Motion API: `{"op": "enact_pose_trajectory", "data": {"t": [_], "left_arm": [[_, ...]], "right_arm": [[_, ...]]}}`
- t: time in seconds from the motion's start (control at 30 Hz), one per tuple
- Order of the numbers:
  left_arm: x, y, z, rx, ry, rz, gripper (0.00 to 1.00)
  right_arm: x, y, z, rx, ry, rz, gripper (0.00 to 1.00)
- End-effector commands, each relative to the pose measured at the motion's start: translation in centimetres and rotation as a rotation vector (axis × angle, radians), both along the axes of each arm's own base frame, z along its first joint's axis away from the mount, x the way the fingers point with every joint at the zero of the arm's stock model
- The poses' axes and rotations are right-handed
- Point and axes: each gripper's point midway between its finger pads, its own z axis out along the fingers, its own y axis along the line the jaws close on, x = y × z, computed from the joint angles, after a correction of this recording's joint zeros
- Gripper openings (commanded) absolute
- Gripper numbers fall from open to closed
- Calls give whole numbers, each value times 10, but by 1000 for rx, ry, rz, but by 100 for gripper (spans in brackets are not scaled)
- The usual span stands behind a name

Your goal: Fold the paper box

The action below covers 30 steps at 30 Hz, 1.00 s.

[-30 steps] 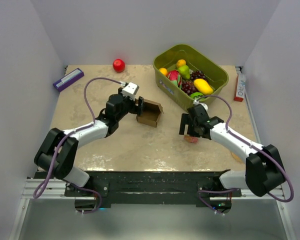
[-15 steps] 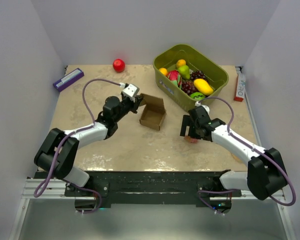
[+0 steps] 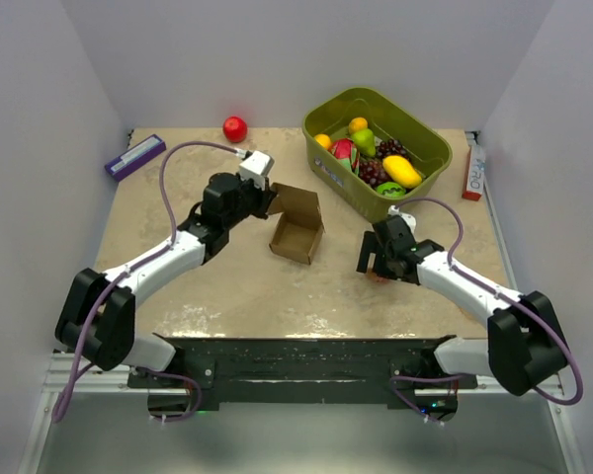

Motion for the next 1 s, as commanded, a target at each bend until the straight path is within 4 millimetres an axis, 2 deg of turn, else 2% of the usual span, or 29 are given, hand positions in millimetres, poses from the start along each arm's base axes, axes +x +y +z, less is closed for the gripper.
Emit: {"op": "enact_pose_trajectory", "data": {"t": [0.0,0.03,0.13,0.3,0.53,0.7,0.73,0.8,0.87,0.93,0.97], "left_arm": [[-9,14,-8,17,184,87,0],[-7,12,-3,5,196,96,0],[-15,27,-16,86,282,138,0],[-18,60,-22,248,285,226,0],[-19,56,-23,219,282,217,0],[-21,56,-23,218,283,210,0],[-22,56,-22,214,282,210,0],[-22,54,-12,187,275,202,0],[-23,50,-4,156,280,176,0],[-22,45,6,125,278,158,0],[-23,39,11,100,285,133,0]], "right_arm": [[15,5,0,28,-59,-28,99],[16,6,-1,32,-60,-27,99],[14,10,-10,45,-39,-18,98],[8,4,-22,20,-10,-43,98],[8,1,-24,16,-17,-69,95],[11,1,-26,18,-18,-80,88],[11,0,-25,12,-23,-84,82],[14,0,-22,10,-35,-85,79],[17,0,-16,9,-53,-79,65],[19,2,-10,17,-68,-69,57],[21,4,-4,30,-82,-53,50]]}}
